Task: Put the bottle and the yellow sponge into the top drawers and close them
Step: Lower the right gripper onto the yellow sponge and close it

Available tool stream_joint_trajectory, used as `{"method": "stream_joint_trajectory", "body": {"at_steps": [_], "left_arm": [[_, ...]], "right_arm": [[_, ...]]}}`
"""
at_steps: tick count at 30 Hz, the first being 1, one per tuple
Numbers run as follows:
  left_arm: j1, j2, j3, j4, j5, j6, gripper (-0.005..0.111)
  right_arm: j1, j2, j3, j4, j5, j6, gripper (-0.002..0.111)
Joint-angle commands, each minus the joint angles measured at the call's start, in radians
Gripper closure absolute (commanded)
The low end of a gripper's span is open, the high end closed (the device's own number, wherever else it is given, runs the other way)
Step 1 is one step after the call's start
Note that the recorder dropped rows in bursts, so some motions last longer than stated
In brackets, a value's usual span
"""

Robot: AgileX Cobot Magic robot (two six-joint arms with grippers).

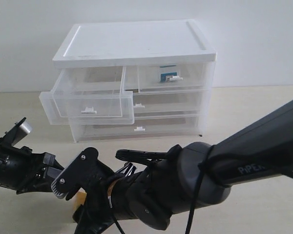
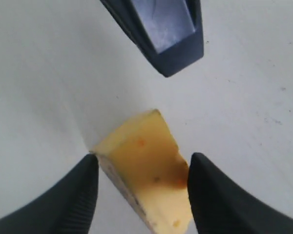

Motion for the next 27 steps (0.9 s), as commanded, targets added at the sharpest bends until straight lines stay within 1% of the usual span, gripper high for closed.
{"method": "stream_joint_trajectory", "body": {"at_steps": [1, 3, 4, 7, 8, 9, 11, 13, 16, 17, 27], "left_arm": [[0.002, -0.008, 0.005, -0.008, -0.001, 0.001, 0.051], [0.002, -0.008, 0.005, -0.008, -0.001, 0.001, 0.051], [0.002, -0.008, 0.005, -0.008, -0.001, 0.001, 0.051], [0.002, -0.008, 0.007, -0.008, -0.001, 0.001, 0.051], [0.002, -0.008, 0.007, -0.008, -0.001, 0.001, 0.051], [0.002, -0.008, 0.007, -0.008, -0.001, 0.001, 0.051], [0.002, -0.008, 0.007, -0.008, -0.001, 0.001, 0.051], [0.002, -0.008, 0.007, -0.008, -0.001, 0.001, 0.051], [0.002, -0.008, 0.007, -0.008, -0.001, 0.001, 0.051], [0.002, -0.008, 0.007, -0.008, -0.001, 0.001, 0.051], [0.002, -0.008, 0.007, -0.008, -0.001, 0.004, 0.051]], "right_arm": [[0.001, 0.009, -0.005, -0.005, -0.002, -0.011, 0.060], [0.001, 0.009, -0.005, -0.005, 0.003, -0.011, 0.062], [0.001, 0.009, -0.005, -0.005, 0.011, -0.011, 0.066], [0.001, 0.009, -0.005, -0.005, 0.050, -0.009, 0.082], [0.001, 0.009, -0.005, -0.005, 0.064, -0.011, 0.086], [0.001, 0.009, -0.005, -0.005, 0.072, -0.021, 0.087], [0.001, 0.009, -0.005, -0.020, 0.092, -0.084, 0.083], [0.001, 0.007, -0.005, -0.020, 0.105, -0.147, 0.072], [0.001, 0.007, -0.014, -0.020, 0.100, -0.189, 0.053], [0.001, 0.007, -0.018, -0.020, 0.103, -0.191, 0.050], [-0.001, 0.025, -0.137, -0.022, 0.101, -0.227, 0.051]]}}
